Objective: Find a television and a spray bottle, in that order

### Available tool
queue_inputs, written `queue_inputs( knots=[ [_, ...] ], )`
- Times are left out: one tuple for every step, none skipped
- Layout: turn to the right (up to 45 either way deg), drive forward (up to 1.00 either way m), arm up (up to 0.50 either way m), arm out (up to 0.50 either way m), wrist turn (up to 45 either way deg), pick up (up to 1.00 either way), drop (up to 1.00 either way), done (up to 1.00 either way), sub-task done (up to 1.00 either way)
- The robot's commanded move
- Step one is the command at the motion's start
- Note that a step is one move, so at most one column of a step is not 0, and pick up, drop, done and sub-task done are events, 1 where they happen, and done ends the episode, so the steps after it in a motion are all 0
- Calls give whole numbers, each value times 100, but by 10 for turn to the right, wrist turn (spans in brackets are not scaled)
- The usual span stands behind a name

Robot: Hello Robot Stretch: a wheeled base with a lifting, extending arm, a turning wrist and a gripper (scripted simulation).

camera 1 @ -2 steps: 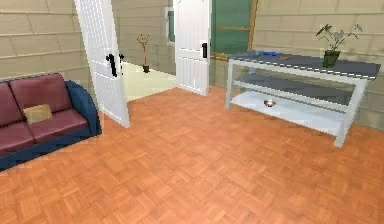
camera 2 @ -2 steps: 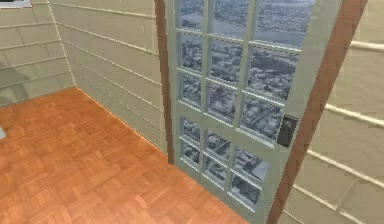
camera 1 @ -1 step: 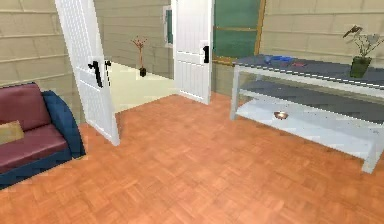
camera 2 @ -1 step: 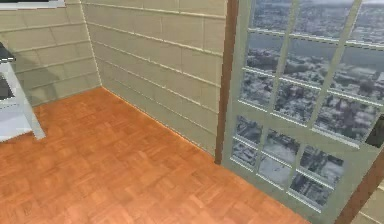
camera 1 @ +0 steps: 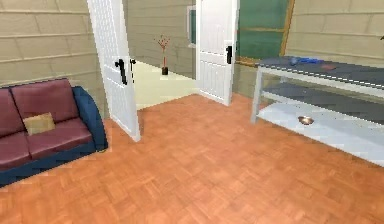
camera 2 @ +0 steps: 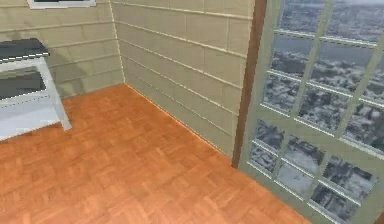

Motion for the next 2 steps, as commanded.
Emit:
queue_inputs(
  knots=[
    [0,100,0,0,0,0,0,0,0],
    [0,100,0,0,0,0,0,0,0]
  ],
)
